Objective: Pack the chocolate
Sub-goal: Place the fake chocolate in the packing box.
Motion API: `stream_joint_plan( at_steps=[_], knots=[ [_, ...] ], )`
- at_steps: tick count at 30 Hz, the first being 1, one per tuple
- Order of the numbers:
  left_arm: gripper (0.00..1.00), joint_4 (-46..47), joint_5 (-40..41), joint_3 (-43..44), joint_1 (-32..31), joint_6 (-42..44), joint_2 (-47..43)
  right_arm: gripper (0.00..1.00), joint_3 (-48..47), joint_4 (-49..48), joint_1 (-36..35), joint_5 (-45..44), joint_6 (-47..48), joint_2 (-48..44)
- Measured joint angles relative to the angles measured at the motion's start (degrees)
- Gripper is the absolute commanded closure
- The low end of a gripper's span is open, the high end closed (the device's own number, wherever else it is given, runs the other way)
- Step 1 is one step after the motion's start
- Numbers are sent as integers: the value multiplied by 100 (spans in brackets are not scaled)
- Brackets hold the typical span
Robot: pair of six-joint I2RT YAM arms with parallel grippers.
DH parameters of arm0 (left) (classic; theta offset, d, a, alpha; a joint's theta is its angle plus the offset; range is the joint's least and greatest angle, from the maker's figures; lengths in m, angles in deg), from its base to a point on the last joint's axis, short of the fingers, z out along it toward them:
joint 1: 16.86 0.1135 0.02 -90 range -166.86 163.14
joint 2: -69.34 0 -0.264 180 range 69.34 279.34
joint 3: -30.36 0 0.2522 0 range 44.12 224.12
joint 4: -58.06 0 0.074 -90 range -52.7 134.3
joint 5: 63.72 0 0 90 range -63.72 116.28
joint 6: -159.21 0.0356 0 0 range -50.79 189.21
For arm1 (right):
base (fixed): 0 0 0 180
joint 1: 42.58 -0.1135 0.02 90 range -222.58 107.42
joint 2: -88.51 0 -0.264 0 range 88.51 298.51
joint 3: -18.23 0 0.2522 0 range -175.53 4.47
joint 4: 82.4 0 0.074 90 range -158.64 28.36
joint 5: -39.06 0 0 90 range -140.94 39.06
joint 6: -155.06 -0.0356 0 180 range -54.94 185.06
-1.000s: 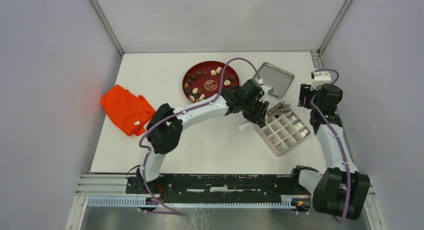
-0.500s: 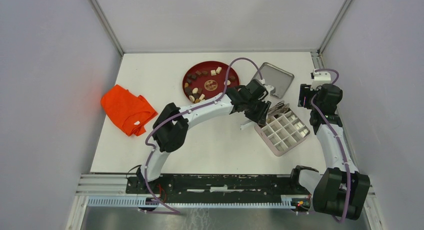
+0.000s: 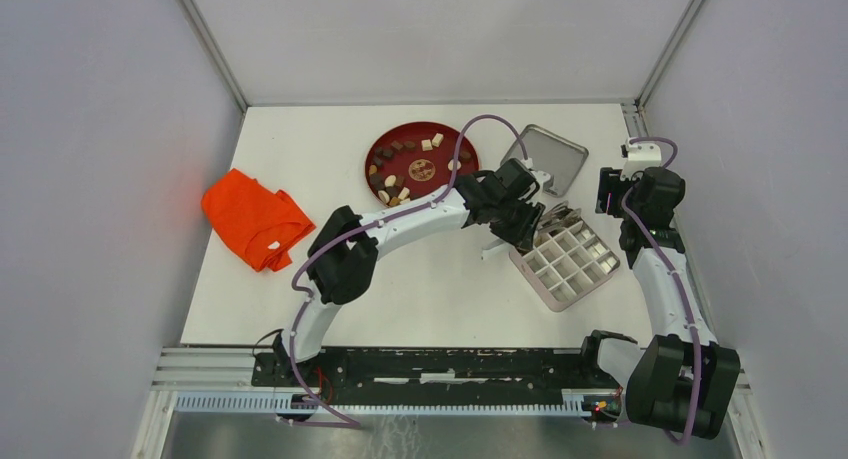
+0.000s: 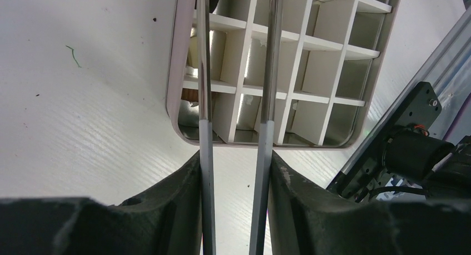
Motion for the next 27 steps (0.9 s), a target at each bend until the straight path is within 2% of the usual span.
stream_joint_plan(
  at_steps=[6, 13, 17, 27],
  knots=[
    [49, 4, -17, 0, -11, 46, 0, 31, 0, 0, 0, 57, 0, 0],
    [60, 15, 7, 0, -11, 46, -4, 31, 0, 0, 0, 81, 0, 0],
    [62, 55, 9, -9, -11, 44, -59, 31, 0, 0, 0, 81, 0, 0],
    [67, 498, 20, -833, -11, 33, -1132, 31, 0, 0, 0, 107, 2, 0]
  ],
)
